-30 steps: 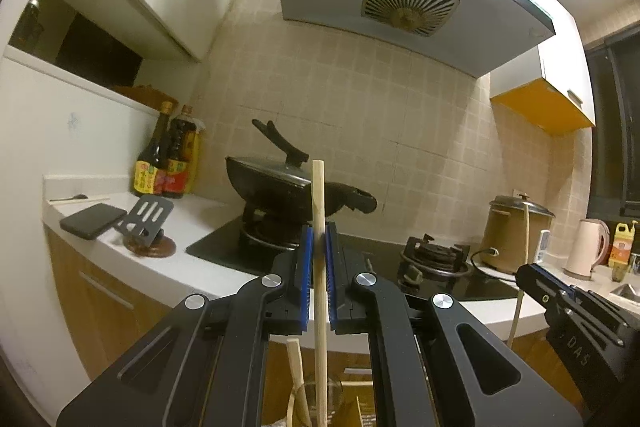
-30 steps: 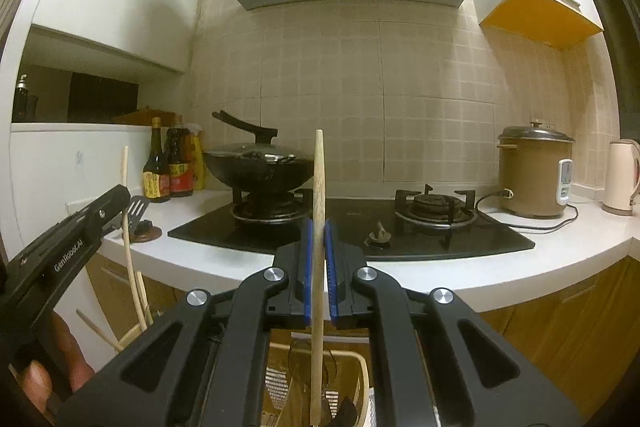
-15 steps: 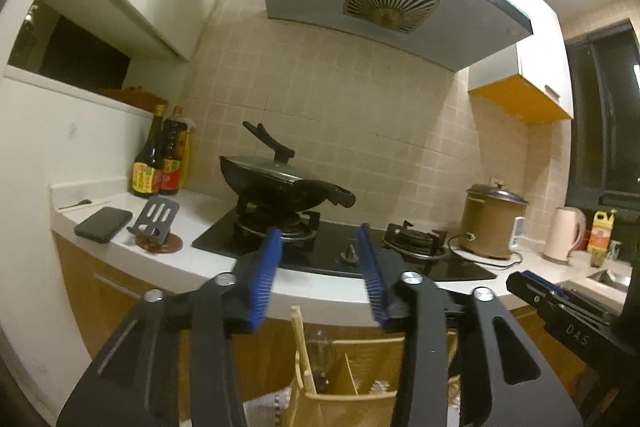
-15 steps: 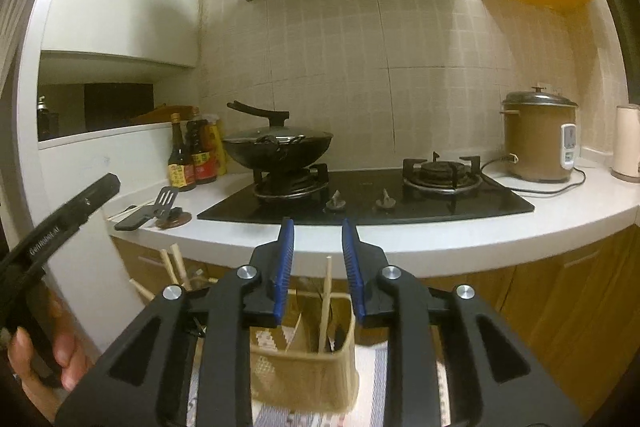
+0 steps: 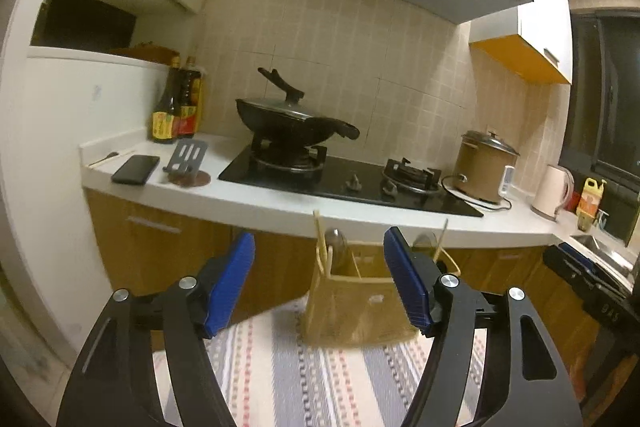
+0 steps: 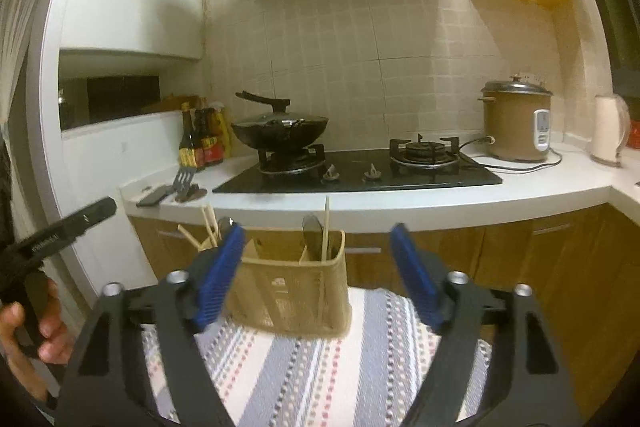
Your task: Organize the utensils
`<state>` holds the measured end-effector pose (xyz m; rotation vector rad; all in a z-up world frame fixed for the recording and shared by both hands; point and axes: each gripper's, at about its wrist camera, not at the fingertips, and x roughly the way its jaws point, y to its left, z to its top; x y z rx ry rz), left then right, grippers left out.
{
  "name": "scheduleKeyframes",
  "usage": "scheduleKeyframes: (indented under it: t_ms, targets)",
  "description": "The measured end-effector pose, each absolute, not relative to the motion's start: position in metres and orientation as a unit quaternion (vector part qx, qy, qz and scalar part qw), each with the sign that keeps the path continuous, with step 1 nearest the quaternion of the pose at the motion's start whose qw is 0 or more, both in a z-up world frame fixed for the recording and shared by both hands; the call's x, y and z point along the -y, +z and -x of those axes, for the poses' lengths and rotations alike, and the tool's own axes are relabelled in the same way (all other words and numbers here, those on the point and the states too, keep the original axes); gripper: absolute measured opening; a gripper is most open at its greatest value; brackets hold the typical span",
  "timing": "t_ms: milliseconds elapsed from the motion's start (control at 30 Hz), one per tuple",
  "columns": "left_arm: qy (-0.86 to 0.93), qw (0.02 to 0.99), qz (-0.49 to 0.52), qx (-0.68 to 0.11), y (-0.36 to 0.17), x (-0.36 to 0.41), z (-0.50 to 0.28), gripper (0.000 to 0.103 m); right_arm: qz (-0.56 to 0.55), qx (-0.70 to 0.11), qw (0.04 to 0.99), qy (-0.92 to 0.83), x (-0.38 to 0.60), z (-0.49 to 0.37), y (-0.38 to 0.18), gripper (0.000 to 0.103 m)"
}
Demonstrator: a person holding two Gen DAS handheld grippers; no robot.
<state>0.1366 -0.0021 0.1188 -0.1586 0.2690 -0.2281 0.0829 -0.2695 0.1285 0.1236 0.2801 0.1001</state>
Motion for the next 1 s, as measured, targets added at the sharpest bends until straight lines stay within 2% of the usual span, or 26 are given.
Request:
scheduleKeyframes:
  t_ms: [133,233,333,567,1000]
  targets:
    - [-0.083,0.989,0.058,-0.111,0.114,0.001,-0.103,0.082,-0.055,-0.148,0.986,0.044,0.259,-0.063,0.119,0.076]
    - [-0.066,0.992,0.049,-0.099,0.107,0.003,-0.082,0.086,-0.048,-0.141,0.988,0.035,0.247,-0.046,0.11,0.079]
    - [-0.061,0.993,0.037,-0.099,0.095,0.011,-0.068,0.088,-0.045,-0.134,0.989,0.029,0.238,-0.033,0.1,0.085]
    - [-0.048,0.992,0.001,-0.114,0.067,0.029,-0.052,0.088,-0.051,-0.144,0.988,0.015,0.235,-0.021,0.08,0.085]
    - [-0.033,0.994,0.024,-0.105,0.011,0.04,-0.07,0.09,-0.074,-0.139,0.987,-0.026,0.247,-0.035,0.052,0.085]
